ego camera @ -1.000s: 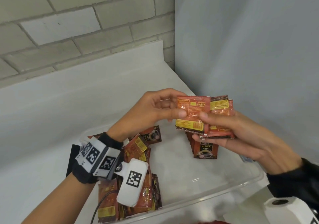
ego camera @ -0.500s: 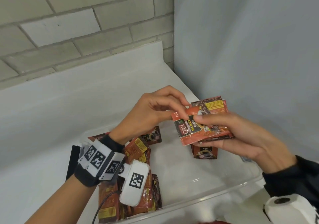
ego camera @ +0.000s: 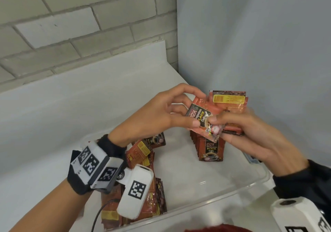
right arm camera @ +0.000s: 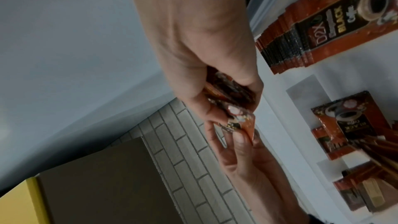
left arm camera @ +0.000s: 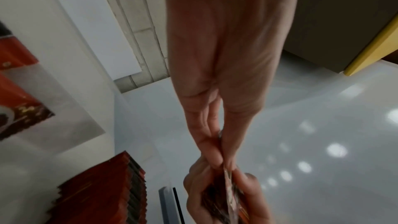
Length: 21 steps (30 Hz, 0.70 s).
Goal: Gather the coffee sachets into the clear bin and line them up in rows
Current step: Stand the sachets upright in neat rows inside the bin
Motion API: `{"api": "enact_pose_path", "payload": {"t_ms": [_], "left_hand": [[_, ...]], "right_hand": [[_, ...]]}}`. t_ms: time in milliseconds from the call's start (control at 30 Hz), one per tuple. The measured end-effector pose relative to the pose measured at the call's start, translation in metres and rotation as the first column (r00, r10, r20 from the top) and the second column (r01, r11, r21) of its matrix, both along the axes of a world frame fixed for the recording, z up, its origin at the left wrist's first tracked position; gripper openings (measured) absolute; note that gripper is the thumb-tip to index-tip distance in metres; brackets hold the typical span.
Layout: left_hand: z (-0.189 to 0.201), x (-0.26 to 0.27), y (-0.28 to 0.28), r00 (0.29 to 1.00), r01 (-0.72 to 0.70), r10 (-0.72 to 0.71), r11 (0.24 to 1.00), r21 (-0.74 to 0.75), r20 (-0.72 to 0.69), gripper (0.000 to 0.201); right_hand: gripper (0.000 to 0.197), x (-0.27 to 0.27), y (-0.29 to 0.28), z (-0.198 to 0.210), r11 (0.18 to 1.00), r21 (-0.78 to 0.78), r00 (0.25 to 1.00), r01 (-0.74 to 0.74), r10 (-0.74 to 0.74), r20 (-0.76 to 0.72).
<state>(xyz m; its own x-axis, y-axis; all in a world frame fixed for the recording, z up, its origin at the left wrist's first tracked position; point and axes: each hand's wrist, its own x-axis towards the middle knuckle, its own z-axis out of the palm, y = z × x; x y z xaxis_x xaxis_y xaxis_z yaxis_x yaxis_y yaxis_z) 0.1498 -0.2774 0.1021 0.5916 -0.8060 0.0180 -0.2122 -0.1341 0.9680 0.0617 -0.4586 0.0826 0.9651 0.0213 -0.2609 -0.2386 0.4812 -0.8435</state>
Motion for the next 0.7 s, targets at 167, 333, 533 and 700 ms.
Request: {"api": "enact_pose_path", "payload": {"t_ms": [167,333,533,700], "left_hand": [[-0.002,0.004,0.002,0.944,0.236,-0.271,0.953,0.189,0.188,0.036],[-0.035,-0.004,-0.023,0.612,0.412,-0.603,0.796,0.444,0.512,0.019],[-0.063,-0.008,-0.048,0.272,0.402,-0.657,0.741,0.537,0.703,0.011],[-0.067,-0.006,-0.053,0.134,0.347,-0.563,0.798,0.494,0.816,0.022]], "right_hand": [[0.074,-0.002,-0.013,-0.004,0.941,0.218,0.963,0.259,-0.270,0.022],[0.059,-0.004,-0.008,-0.013,0.893,0.238,0.918,0.383,-0.397,0.010],[0.041,-0.007,-0.004,-0.015,0.899,0.154,0.908,0.409,-0.419,0.032],[0.043,-0.009,-0.005,-0.019,0.913,0.132,0.918,0.387,-0.395,0.040]]}}
